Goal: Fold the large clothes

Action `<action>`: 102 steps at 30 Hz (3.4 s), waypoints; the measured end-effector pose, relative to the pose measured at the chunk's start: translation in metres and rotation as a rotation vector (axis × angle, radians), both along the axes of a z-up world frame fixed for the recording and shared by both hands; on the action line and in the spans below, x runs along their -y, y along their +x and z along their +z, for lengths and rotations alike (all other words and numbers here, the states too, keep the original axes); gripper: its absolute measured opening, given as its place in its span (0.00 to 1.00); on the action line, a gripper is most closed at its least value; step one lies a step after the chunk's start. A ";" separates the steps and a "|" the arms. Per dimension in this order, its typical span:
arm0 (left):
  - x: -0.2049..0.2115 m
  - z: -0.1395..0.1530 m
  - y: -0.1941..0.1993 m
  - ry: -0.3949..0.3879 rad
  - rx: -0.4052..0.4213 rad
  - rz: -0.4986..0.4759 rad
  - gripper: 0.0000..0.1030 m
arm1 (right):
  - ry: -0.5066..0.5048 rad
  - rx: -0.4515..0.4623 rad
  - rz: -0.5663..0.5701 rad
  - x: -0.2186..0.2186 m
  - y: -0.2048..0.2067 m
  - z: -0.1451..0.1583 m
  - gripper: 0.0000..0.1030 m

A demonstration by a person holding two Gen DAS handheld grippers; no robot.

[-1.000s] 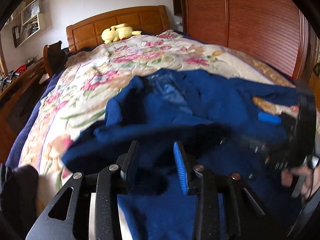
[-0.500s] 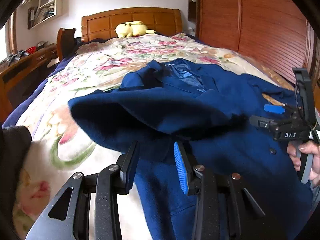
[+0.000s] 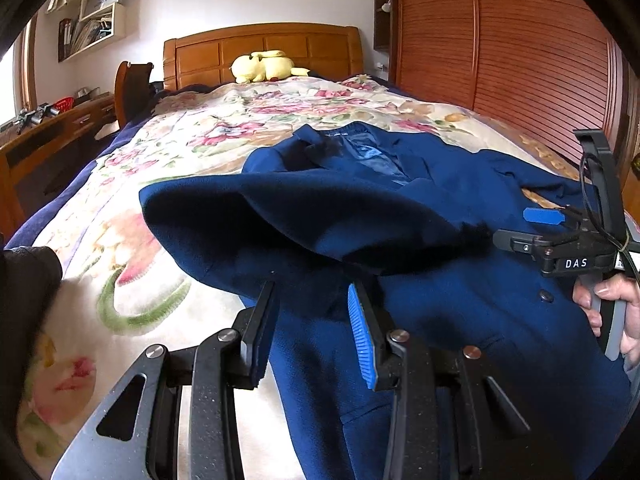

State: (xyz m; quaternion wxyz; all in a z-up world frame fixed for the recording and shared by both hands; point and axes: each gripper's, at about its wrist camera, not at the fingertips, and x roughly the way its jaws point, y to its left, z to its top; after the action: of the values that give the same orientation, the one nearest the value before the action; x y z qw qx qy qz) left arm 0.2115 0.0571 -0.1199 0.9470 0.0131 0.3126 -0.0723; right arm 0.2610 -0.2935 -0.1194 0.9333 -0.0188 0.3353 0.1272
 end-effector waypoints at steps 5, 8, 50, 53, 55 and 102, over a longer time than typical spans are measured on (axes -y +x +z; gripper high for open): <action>-0.006 0.002 -0.004 -0.024 0.011 0.007 0.36 | -0.044 0.002 0.057 -0.013 -0.003 0.005 0.96; -0.010 0.004 -0.008 -0.042 0.023 0.015 0.36 | -0.088 -0.003 0.104 -0.027 -0.003 0.011 0.88; -0.026 0.016 -0.023 -0.062 0.044 0.008 0.36 | -0.353 0.067 -0.044 0.051 -0.108 0.138 0.08; -0.026 0.016 -0.022 -0.064 0.042 0.012 0.36 | -0.364 0.036 -0.122 0.058 -0.097 0.141 0.08; -0.027 0.016 -0.021 -0.067 0.040 0.013 0.36 | -0.372 0.016 -0.170 0.065 -0.091 0.142 0.08; -0.014 0.029 0.064 -0.058 -0.086 -0.024 0.60 | -0.120 -0.125 -0.163 0.114 -0.064 0.013 0.53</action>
State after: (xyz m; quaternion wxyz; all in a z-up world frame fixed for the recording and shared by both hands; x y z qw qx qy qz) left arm 0.2758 0.0711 -0.0910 0.9318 -0.0140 0.3504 -0.0932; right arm 0.1966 -0.4075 -0.1060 0.9151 -0.0393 0.4001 0.0315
